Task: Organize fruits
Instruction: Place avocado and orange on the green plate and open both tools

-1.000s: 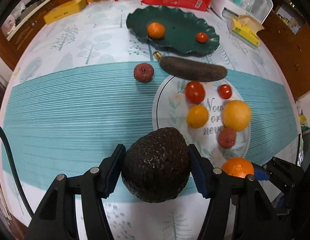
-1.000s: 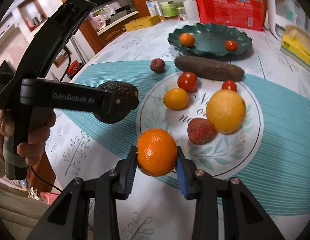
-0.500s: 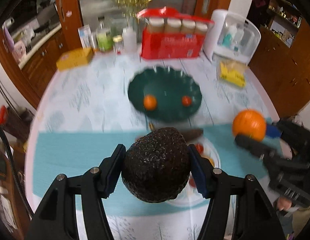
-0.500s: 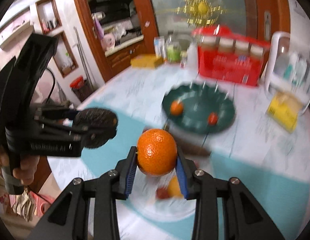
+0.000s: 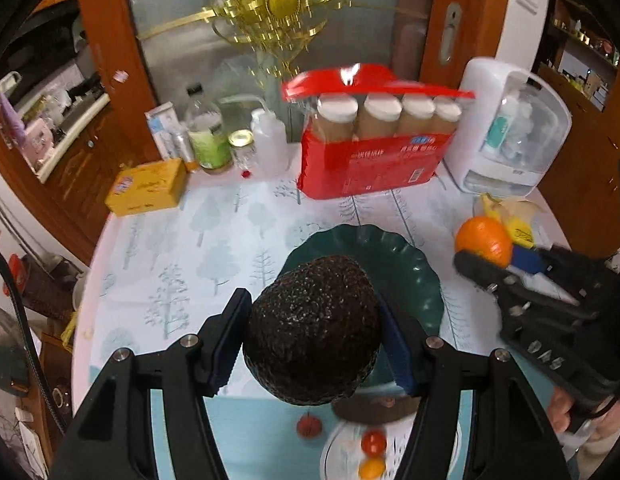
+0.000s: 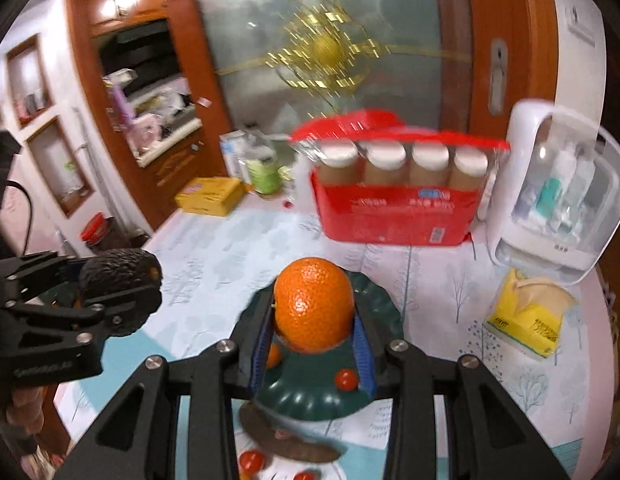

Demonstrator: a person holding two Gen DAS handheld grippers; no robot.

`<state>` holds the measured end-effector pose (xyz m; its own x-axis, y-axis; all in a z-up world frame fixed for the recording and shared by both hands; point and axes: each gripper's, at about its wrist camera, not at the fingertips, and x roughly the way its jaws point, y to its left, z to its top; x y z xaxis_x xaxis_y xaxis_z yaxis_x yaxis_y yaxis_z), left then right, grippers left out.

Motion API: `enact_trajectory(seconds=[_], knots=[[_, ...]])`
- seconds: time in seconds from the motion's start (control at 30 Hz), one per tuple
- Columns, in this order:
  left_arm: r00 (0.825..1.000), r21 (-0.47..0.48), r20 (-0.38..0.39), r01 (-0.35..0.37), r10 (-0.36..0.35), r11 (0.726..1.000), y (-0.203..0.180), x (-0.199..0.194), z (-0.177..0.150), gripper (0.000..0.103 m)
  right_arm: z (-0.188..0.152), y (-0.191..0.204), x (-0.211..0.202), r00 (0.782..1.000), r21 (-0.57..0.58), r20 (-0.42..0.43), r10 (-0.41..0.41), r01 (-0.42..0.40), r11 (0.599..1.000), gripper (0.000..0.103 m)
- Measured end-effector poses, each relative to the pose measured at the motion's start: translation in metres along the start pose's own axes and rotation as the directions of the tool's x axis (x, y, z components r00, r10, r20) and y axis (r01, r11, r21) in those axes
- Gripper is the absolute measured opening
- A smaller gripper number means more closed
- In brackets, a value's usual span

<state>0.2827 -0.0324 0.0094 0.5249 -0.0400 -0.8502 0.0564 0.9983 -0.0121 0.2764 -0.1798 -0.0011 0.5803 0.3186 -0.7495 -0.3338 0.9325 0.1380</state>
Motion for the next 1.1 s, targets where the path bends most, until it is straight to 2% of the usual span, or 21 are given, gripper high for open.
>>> enact_trajectory(seconds=[0.1, 0.23, 0.47, 0.63, 0.73, 0.8, 0.83, 0.87, 1.0, 1.07, 1.1], knots=[[0.999, -0.008, -0.051, 0.013, -0.013, 1.0, -0.001, 0.051, 0.004, 0.061, -0.008, -0.013, 0.046, 0.997, 0.056, -0.073, -0.017, 0.021, 0.998, 0.037], [0.988, -0.036, -0.151, 0.034, -0.04, 0.999, 0.001, 0.12, -0.007, 0.061, -0.031, -0.033, 0.099, 0.987, 0.133, -0.159, -0.012, 0.033, 0.991, 0.037], [0.971, -0.049, -0.227, 0.063, -0.072, 0.997, 0.001, 0.189, -0.02, 0.061, -0.057, -0.039, 0.146, 0.972, 0.13, -0.235, -0.002, 0.033, 0.991, 0.037], [0.965, -0.076, -0.247, 0.07, -0.086, 0.995, 0.003, 0.209, -0.025, 0.062, -0.063, -0.033, 0.158, 0.97, 0.097, -0.245, 0.005, 0.019, 0.995, 0.038], [0.959, -0.104, -0.262, 0.083, -0.108, 0.991, 0.007, 0.213, -0.027, 0.063, -0.066, -0.028, 0.162, 0.968, 0.059, -0.251, -0.019, 0.035, 0.998, 0.039], [0.953, -0.134, -0.268, 0.104, -0.137, 0.986, 0.011, 0.214, -0.027, 0.072, -0.068, -0.026, 0.164, 0.967, 0.045, -0.255, -0.022, 0.035, 0.998, 0.04], [0.952, -0.144, -0.269, 0.113, -0.149, 0.983, 0.013, 0.214, -0.027, 0.082, -0.069, -0.024, 0.164, 0.967, 0.04, -0.253, -0.017, 0.028, 0.999, 0.04], [0.95, -0.162, -0.266, 0.12, -0.161, 0.979, 0.015, 0.214, -0.028, 0.087, -0.07, -0.024, 0.163, 0.968, 0.037, -0.25, -0.014, 0.024, 0.999, 0.041], [0.95, -0.216, -0.248, 0.136, -0.189, 0.967, 0.019, 0.206, -0.028, 0.089, -0.069, -0.019, 0.155, 0.974, 0.016, -0.228, -0.013, 0.017, 1.0, 0.048], [0.955, -0.212, -0.236, 0.131, -0.181, 0.968, 0.018, 0.199, -0.027, 0.097, -0.068, -0.017, 0.15, 0.976, 0.006, -0.219, -0.014, 0.016, 1.0, 0.049], [0.959, -0.204, -0.223, 0.13, -0.175, 0.97, 0.017, 0.194, -0.026, 0.098, -0.067, -0.016, 0.147, 0.977, 0.002, -0.213, -0.015, 0.016, 1.0, 0.049]])
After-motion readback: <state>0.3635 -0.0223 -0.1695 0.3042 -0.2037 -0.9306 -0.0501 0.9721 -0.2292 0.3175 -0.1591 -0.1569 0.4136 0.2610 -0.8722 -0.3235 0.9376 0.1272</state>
